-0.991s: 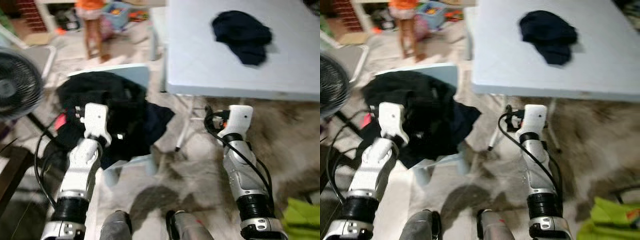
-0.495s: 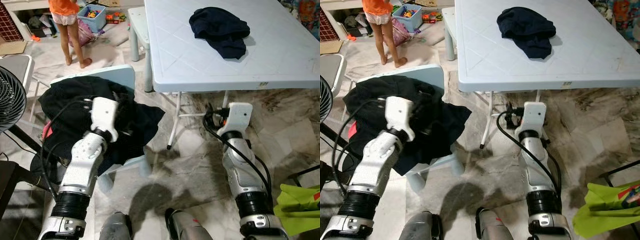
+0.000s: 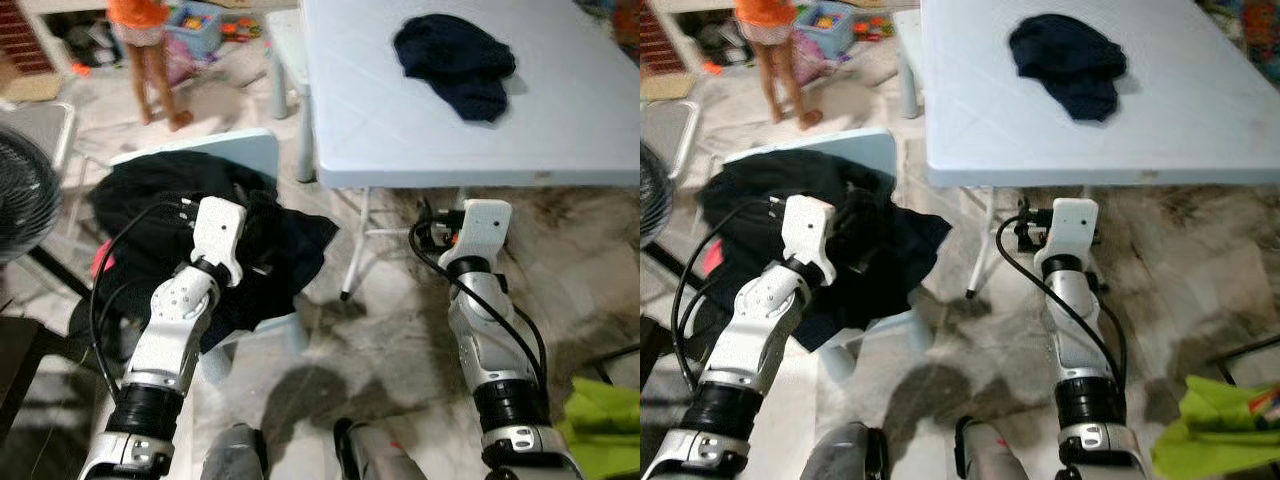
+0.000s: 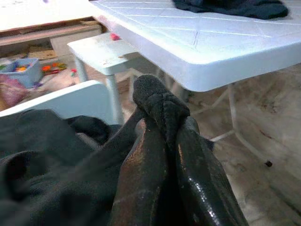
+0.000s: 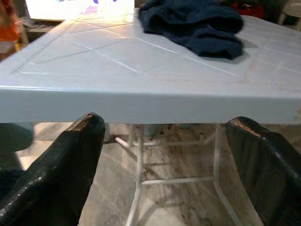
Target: Hang hanger
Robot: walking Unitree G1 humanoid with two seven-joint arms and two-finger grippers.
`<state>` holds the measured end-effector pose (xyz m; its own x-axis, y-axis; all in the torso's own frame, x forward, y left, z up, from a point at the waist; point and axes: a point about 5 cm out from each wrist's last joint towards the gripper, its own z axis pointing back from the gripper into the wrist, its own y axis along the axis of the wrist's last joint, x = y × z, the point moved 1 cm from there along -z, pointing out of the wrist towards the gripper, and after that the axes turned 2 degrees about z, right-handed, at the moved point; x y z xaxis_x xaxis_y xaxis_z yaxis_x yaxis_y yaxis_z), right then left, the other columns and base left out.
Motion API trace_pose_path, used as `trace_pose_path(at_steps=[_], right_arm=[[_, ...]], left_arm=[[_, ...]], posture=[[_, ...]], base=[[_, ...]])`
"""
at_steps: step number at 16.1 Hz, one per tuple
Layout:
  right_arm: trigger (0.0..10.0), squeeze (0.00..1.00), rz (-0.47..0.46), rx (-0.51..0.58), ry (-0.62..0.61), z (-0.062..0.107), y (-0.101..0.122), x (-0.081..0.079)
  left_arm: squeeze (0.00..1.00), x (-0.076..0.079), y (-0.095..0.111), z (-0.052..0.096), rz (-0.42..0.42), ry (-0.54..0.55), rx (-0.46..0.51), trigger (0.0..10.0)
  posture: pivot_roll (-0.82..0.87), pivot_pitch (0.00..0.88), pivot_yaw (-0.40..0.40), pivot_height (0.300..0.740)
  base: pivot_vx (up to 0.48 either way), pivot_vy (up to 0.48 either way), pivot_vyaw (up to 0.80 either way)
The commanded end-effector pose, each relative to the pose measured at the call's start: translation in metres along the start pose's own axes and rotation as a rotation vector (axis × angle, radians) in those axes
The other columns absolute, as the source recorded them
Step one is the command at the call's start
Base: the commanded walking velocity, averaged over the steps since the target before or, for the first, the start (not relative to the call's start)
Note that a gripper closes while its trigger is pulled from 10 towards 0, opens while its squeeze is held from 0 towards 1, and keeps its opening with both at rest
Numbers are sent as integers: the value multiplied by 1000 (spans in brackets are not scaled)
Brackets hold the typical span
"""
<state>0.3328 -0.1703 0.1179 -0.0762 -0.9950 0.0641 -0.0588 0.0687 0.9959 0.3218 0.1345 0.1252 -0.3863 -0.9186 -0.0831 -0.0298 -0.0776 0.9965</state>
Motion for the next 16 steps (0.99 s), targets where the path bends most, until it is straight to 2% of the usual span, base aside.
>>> trace_pose_path(at_steps=[1,6,16], right_arm=[[10000,0,-3,-6,-2,0,-3,-1],[10000,0,-5,-15,0,1,-5,-2],[10000,0,1,-15,6,1,-5,-3]], left_arm=[[0,1,-1,1,-8,1,-2,10000],[0,0,1,2,6,-28,13,10000],[0,3,2,2,15,-49,22,10000]], posture=[[5,81,-19,740],[4,92,-17,740],[1,102,-18,740]], base=[[0,0,0],[0,0,-541],[0,-296,0]])
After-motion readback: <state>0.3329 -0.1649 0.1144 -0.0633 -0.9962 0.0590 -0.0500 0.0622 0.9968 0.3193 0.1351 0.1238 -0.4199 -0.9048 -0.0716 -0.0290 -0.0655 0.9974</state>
